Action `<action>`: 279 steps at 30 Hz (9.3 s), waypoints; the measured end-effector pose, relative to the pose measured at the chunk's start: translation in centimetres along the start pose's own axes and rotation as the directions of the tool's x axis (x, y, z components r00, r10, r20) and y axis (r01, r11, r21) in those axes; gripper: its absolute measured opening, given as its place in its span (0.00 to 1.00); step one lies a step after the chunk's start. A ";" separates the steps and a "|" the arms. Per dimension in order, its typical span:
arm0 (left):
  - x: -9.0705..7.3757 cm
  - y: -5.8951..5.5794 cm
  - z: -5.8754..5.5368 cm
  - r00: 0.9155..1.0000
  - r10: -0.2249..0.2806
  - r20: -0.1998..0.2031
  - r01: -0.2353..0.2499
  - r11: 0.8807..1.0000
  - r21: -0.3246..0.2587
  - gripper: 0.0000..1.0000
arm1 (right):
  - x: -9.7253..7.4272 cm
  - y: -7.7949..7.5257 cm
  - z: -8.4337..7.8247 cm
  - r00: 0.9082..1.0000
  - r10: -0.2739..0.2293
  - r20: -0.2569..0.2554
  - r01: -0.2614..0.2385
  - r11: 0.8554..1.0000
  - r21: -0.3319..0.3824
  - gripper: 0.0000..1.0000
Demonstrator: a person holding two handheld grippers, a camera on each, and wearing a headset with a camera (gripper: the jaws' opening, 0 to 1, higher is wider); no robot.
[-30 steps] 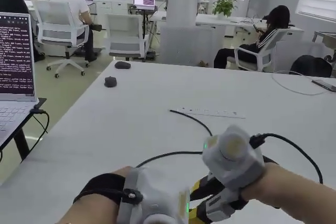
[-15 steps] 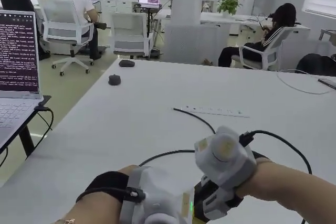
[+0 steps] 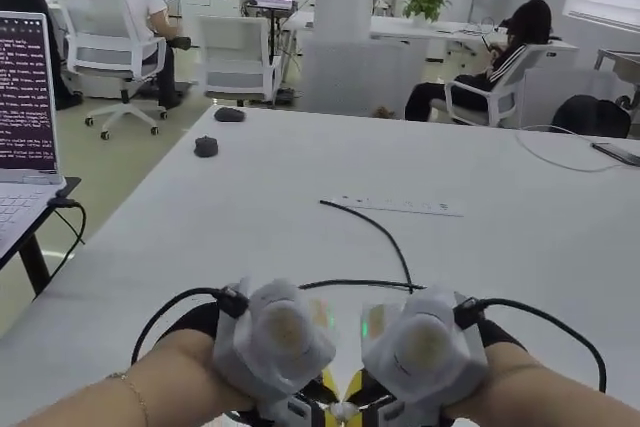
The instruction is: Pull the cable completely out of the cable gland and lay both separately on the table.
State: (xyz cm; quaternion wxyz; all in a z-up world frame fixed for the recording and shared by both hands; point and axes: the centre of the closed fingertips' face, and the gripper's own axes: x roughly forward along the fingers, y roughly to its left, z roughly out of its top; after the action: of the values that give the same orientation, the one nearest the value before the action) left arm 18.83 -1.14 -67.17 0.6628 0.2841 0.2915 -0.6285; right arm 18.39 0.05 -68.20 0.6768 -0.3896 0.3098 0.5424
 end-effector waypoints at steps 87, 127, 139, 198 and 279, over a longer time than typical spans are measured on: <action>-0.2 2.1 -1.1 0.987 0.159 -0.026 -0.158 0.987 0.029 0.16 | -0.9 -3.1 -2.1 0.971 -0.237 -0.027 0.238 0.970 0.045 0.15; -0.4 3.4 -3.1 0.970 0.214 -0.116 -0.210 0.977 0.050 0.16 | -1.9 -4.2 -9.6 0.917 -0.242 -0.318 0.314 0.928 0.201 0.05; 0.4 1.7 -1.8 0.983 0.162 -0.082 -0.153 0.983 0.100 0.16 | -0.5 -3.1 -4.4 0.973 -0.209 -0.096 0.224 0.957 0.186 0.27; -0.1 2.8 -1.5 0.972 0.225 -0.073 -0.213 0.966 0.148 0.16 | -0.5 -2.4 -3.0 0.983 -0.180 -0.027 0.182 0.975 0.130 0.04; -0.9 3.1 -1.5 0.954 0.292 -0.072 -0.282 0.951 0.125 0.16 | -1.8 -2.9 -4.6 0.963 -0.255 -0.086 0.265 0.953 0.145 0.03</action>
State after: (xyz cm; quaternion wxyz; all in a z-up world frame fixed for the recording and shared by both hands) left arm 21.82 0.72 -67.43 0.7162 0.3887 0.2404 -0.5274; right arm 20.82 -5.12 -68.41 0.7598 -0.3909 0.3195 0.4096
